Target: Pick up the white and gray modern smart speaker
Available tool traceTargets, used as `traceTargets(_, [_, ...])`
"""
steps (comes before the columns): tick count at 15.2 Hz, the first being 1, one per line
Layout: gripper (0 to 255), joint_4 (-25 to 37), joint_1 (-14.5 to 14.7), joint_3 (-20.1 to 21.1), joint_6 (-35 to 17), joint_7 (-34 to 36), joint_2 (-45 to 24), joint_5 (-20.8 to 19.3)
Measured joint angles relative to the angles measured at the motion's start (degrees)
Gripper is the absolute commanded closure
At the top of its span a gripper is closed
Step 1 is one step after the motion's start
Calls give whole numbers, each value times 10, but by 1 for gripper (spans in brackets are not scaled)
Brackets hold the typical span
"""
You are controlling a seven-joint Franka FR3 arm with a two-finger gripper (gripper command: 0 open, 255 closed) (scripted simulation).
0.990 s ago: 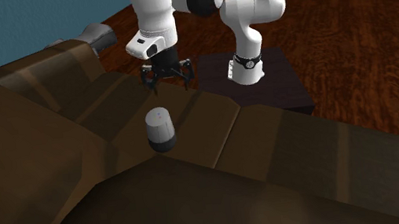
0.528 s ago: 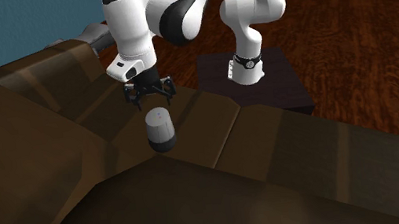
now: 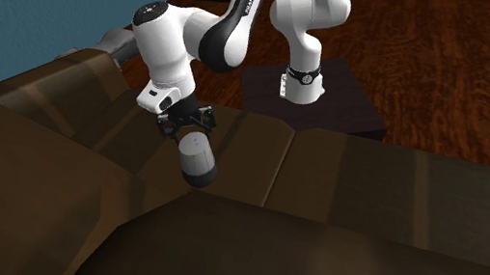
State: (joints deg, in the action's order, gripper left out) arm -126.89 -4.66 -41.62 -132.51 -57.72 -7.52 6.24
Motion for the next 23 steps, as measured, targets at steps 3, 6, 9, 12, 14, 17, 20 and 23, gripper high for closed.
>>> traceTargets(3, [255, 0, 0, 0, -1, -2, 0, 2])
traceTargets(6, [255, 1, 0, 0, -1, -2, 0, 2])
traceTargets(9, [255, 1, 0, 0, -1, -1, 0, 2])
traceTargets(12, [255, 5, 2, -2, 13, 7, 11, -11])
traceTargets(14, [255, 10, 5, -4, 27, 15, 22, -22])
traceTargets(17, [255, 20, 7, -6, 47, 25, 37, -35])
traceTargets(20, [255, 29, 10, -6, 69, 36, 56, -51])
traceTargets(23, [255, 42, 10, -7, 92, 43, 68, -61])
